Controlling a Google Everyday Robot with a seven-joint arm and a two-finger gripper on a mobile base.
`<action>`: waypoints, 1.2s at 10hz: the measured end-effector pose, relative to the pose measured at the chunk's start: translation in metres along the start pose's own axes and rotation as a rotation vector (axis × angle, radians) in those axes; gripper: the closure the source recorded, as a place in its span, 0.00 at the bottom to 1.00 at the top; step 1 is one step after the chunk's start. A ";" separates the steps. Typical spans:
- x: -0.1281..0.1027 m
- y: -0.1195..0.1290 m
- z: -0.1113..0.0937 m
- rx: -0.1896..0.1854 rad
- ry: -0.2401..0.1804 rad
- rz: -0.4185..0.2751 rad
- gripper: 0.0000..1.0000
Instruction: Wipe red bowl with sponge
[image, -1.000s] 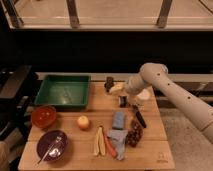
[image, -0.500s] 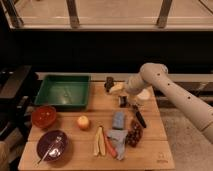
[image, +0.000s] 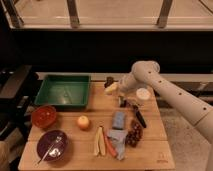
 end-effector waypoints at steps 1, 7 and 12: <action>-0.002 0.001 0.005 -0.001 -0.014 -0.002 0.25; -0.024 0.036 0.029 -0.026 -0.064 0.086 0.25; -0.037 0.071 0.034 -0.112 -0.045 0.168 0.25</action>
